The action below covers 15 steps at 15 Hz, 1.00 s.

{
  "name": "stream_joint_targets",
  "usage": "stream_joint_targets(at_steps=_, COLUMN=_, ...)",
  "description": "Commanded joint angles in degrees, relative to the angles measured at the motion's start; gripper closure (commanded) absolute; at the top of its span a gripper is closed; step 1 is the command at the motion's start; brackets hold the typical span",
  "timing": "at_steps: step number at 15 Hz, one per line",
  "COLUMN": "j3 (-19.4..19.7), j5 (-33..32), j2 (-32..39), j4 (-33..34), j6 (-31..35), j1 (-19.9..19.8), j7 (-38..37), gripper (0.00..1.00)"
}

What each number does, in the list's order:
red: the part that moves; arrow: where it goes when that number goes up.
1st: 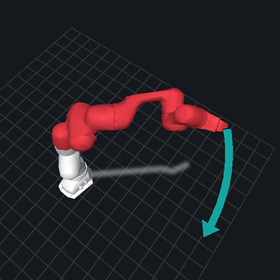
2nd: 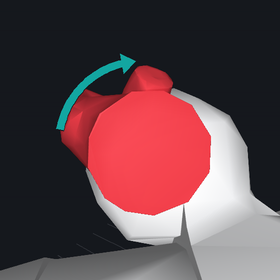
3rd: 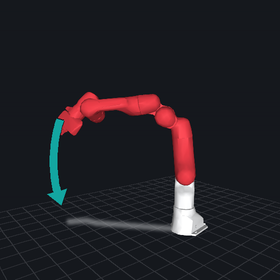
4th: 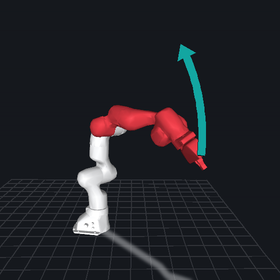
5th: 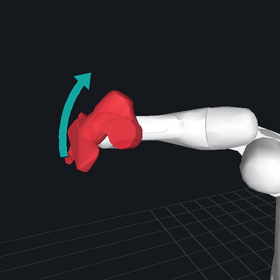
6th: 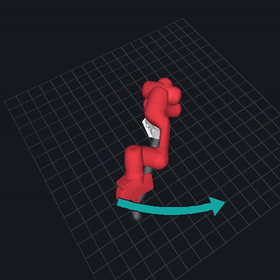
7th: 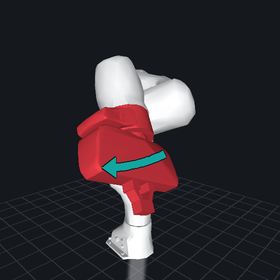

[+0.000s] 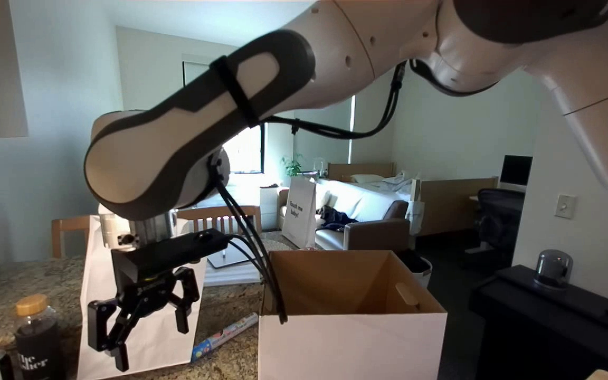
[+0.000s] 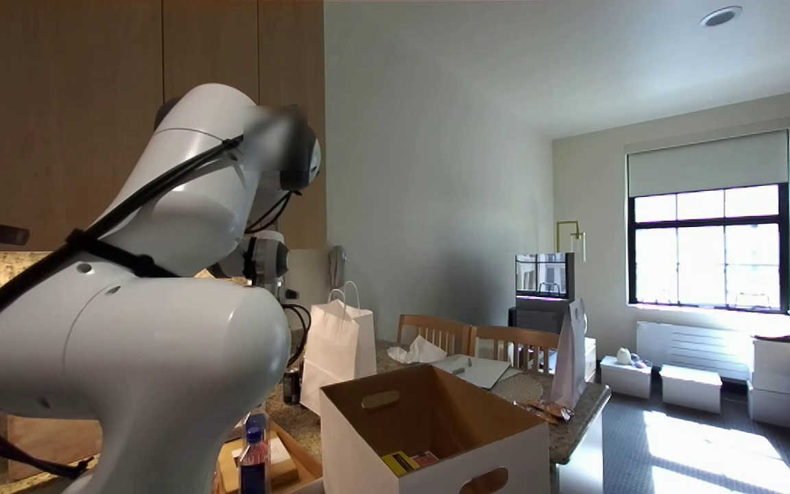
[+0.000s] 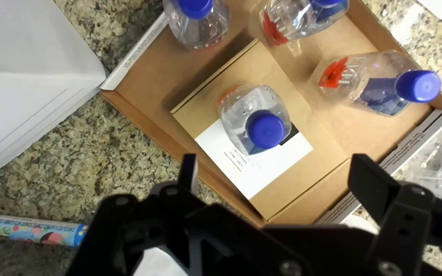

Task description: Put two empty water bottles inside the white storage box

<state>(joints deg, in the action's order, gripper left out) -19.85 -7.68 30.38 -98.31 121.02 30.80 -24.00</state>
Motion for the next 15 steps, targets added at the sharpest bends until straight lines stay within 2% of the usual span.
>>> stream_joint_targets(at_steps=1, j3=2.54, j5=3.09, j2=3.81, j4=3.70, j6=-3.12, j1=0.48, j7=1.36, gripper=0.00)
stream_joint_targets(at_steps=6, j3=0.58, j5=9.96, j2=7.77, j4=3.84, j6=-7.56, j1=-0.28, j7=7.32, gripper=0.00)
stream_joint_targets(at_steps=11, j3=1.43, j5=10.86, j2=11.30, j4=4.65, j6=-9.08, j1=1.48, j7=6.81, gripper=0.00)
stream_joint_targets(at_steps=12, j3=1.83, j5=10.39, j2=11.75, j4=4.66, j6=-8.35, j1=1.99, j7=6.21, gripper=0.25)
stream_joint_targets(at_steps=13, j3=2.14, j5=9.82, j2=12.25, j4=4.93, j6=-8.24, j1=2.39, j7=6.12, gripper=0.26)
stream_joint_targets(at_steps=15, j3=2.80, j5=9.21, j2=12.96, j4=5.79, j6=-7.09, j1=3.14, j7=5.98, gripper=0.40)
